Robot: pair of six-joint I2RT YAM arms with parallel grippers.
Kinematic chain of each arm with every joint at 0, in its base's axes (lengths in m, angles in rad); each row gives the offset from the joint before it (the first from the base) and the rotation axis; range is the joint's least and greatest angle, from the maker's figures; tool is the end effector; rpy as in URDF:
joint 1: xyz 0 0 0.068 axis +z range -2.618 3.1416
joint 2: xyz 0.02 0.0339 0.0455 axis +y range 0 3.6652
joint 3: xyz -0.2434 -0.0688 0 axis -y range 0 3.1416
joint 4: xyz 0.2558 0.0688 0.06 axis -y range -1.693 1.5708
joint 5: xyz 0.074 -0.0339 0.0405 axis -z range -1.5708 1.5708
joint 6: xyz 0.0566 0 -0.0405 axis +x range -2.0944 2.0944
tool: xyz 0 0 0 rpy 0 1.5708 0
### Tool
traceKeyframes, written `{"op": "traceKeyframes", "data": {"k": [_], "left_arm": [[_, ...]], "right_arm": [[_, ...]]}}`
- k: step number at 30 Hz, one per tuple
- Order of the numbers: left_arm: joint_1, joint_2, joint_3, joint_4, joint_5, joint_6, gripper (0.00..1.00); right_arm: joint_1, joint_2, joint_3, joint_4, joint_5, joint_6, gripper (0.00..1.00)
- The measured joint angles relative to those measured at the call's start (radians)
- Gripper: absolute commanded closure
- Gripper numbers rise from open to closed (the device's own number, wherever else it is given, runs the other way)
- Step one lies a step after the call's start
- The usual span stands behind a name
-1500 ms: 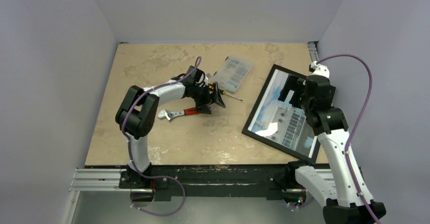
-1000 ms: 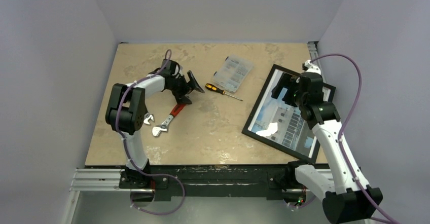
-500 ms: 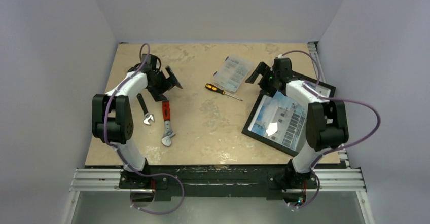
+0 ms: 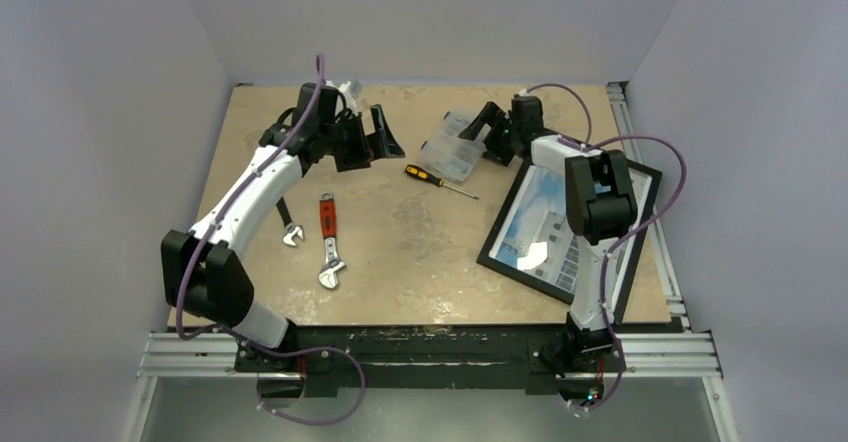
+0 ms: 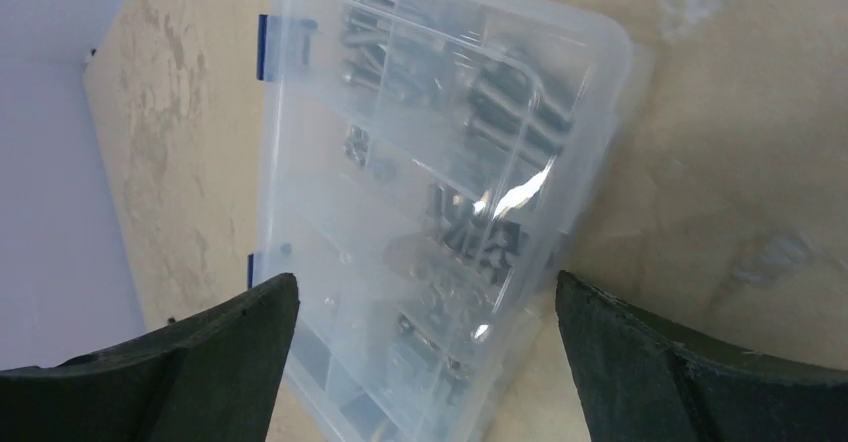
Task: Take the photo out of the frame
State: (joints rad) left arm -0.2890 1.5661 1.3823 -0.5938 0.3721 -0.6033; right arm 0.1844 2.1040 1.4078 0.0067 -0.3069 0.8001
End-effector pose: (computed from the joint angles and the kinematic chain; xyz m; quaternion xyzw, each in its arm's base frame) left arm 0.3503 -0.1256 0.2802 -0.0713 0.9065 -0.3177 0.2688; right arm 0.4660 0.1043 0.1237 0.2087 0.8716 0.3210 0.3061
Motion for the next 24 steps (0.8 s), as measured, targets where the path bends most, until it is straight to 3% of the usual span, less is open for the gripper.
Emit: {"op": "traceKeyframes", "data": {"k": [5,14,19,24], "left_arm": [[-0.019,-0.108,0.002,-0.001,0.005,0.023,0.00],[-0.012,-0.185,0.014,-0.023,-0.044,0.048,0.00],[-0.012,-0.185,0.014,-0.032,-0.048,0.048,0.00],[-0.012,-0.185,0.015,-0.037,-0.046,0.048,0.00]], "right_arm": [[0.073,0.129,0.171,0.032,0.021,0.001,0.02],[0.328,0.532,0.782,0.039,0.055,0.081,0.01],[0.423,0.519,0.788,-0.018,0.026,0.078,0.01],[0.400,0.327,0.627,-0.212,0.086,-0.067,0.01]]}}
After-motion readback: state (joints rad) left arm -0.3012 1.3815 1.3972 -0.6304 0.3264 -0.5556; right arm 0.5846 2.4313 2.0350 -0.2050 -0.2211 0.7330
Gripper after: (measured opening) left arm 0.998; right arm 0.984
